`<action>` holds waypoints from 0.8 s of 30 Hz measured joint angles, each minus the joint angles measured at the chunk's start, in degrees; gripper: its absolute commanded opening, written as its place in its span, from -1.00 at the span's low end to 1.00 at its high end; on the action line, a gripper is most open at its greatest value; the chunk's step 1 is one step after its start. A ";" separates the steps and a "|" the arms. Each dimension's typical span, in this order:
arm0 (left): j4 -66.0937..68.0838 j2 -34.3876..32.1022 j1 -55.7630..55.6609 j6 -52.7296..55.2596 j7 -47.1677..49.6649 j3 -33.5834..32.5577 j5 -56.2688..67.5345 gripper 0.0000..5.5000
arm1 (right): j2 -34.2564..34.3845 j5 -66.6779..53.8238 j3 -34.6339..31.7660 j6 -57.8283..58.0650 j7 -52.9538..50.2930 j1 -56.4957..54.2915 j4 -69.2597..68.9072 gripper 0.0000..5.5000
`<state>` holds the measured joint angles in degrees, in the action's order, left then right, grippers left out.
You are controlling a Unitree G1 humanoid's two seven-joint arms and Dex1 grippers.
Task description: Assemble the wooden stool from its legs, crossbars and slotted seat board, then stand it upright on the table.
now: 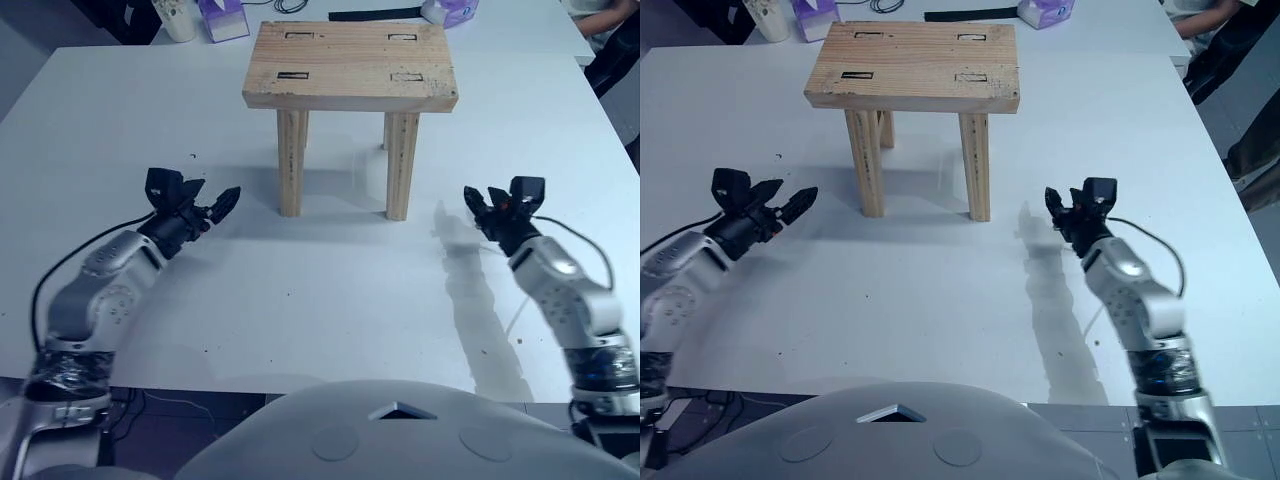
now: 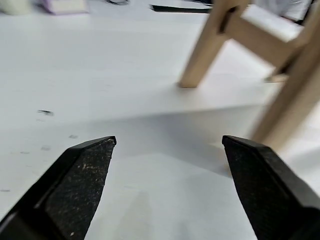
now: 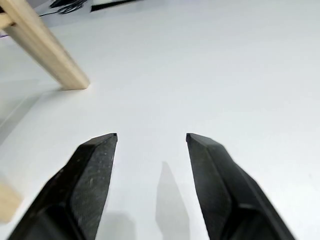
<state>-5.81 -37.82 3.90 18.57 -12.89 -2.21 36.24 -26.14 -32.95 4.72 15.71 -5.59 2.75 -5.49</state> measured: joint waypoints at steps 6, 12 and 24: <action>15.76 14.23 -4.97 -16.07 4.11 3.34 -15.60 0.44 | 12.40 14.77 0.97 -22.97 1.20 -3.98 20.71 -0.08; 24.13 19.84 -6.83 -24.34 4.20 2.70 -21.71 0.44 | 15.98 18.46 -3.19 -31.07 3.89 -9.56 32.53 -0.08; 29.16 28.47 -9.61 -30.66 8.78 -0.12 -26.94 0.45 | 18.89 23.02 -7.23 -36.10 8.61 -21.64 49.49 0.00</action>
<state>23.35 -9.35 -5.71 -12.09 -4.11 -2.33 9.29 -7.26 -9.93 -2.51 -20.40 3.02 -18.88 44.01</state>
